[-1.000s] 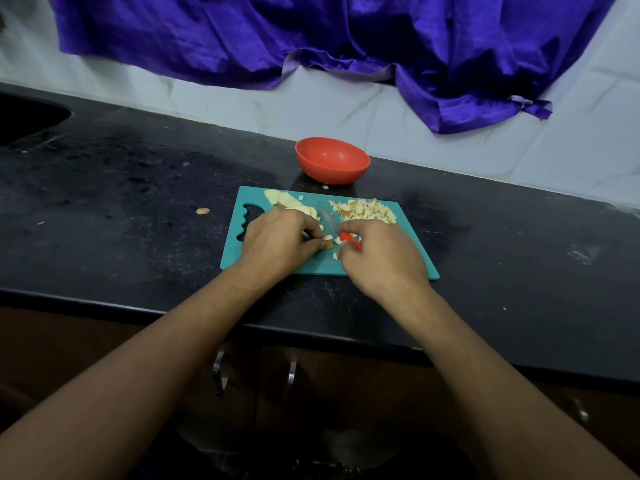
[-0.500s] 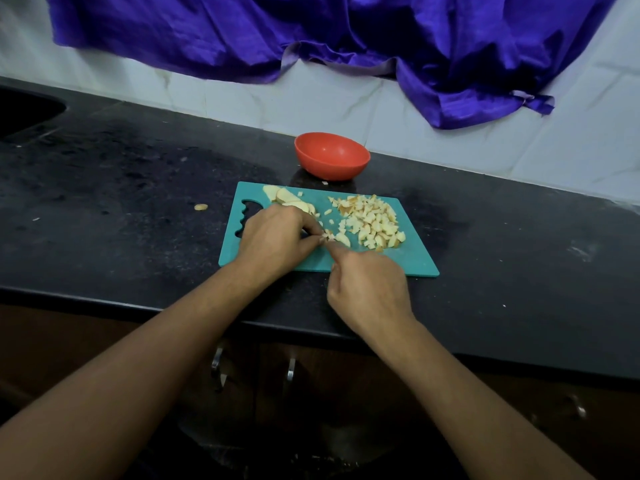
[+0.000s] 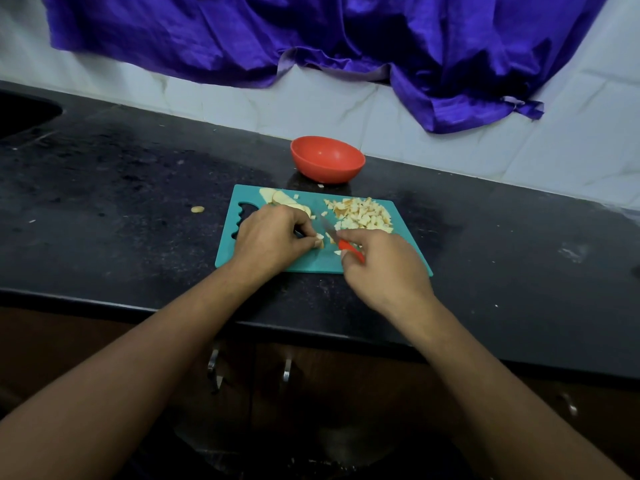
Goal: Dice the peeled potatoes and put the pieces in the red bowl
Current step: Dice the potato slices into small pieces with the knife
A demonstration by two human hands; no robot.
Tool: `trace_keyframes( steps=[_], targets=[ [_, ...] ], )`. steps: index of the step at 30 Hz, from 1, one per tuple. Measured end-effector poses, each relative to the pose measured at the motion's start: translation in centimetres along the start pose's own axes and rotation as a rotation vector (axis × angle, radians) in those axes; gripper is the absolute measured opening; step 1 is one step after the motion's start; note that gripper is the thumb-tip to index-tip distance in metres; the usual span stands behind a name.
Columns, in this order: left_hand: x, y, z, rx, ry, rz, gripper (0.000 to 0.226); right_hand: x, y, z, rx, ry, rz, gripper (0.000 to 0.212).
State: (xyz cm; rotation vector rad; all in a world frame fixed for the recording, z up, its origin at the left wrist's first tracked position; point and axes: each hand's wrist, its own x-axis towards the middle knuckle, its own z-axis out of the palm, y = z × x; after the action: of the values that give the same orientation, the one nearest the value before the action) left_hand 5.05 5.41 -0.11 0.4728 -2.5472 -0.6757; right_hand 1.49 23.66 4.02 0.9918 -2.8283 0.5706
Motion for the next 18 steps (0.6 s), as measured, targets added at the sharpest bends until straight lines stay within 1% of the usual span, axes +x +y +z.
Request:
trace_keyframes(
  steps=[7,12,18],
  targets=[
    [-0.1,-0.2,-0.1,-0.001,-0.011,0.037,0.005,0.5,-1.8,0.9,-0.102,-0.025,-0.015,0.042],
    [0.0,-0.2,0.0,0.009,-0.011,0.043,0.003,1.1,-2.4,0.3,-0.109,0.026,-0.012,0.041],
    [0.0,-0.4,0.1,0.016,-0.004,0.04,0.003,0.7,-3.0,1.4,-0.159,-0.038,-0.029,0.037]
  ],
)
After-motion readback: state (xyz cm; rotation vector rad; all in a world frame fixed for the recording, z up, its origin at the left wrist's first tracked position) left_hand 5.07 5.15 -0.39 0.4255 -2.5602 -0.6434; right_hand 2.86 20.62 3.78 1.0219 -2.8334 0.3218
